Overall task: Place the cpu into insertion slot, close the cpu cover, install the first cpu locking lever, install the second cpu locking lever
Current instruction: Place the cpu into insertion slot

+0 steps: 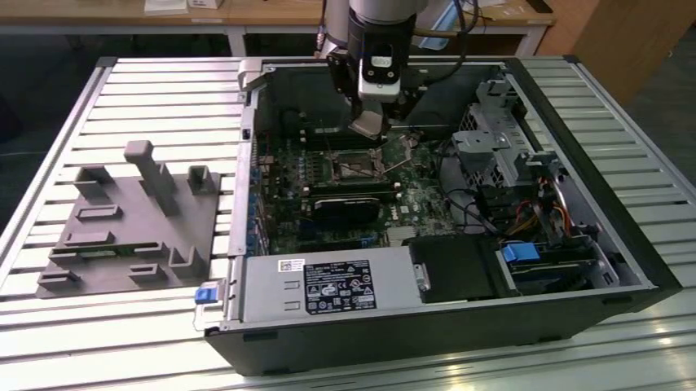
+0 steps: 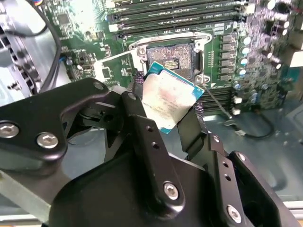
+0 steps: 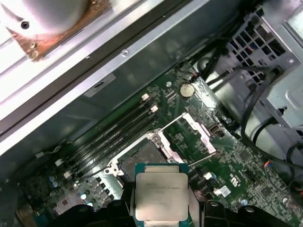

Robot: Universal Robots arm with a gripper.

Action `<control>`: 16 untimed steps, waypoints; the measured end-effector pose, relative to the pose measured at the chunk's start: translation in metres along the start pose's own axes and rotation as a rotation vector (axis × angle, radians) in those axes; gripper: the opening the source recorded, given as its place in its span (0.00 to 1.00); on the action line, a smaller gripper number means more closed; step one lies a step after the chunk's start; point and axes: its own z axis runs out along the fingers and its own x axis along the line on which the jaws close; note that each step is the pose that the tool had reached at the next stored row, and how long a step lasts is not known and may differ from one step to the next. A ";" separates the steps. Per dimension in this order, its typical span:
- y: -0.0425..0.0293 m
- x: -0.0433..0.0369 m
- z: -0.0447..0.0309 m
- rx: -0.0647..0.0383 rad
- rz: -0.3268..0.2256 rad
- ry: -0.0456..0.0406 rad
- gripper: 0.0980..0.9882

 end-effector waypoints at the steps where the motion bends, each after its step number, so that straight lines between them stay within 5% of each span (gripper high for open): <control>1: 0.0000 0.0000 0.0005 0.000 0.017 -0.0015 0.49; 16: -0.0008 -0.0002 0.0088 -0.005 0.289 -0.0259 0.49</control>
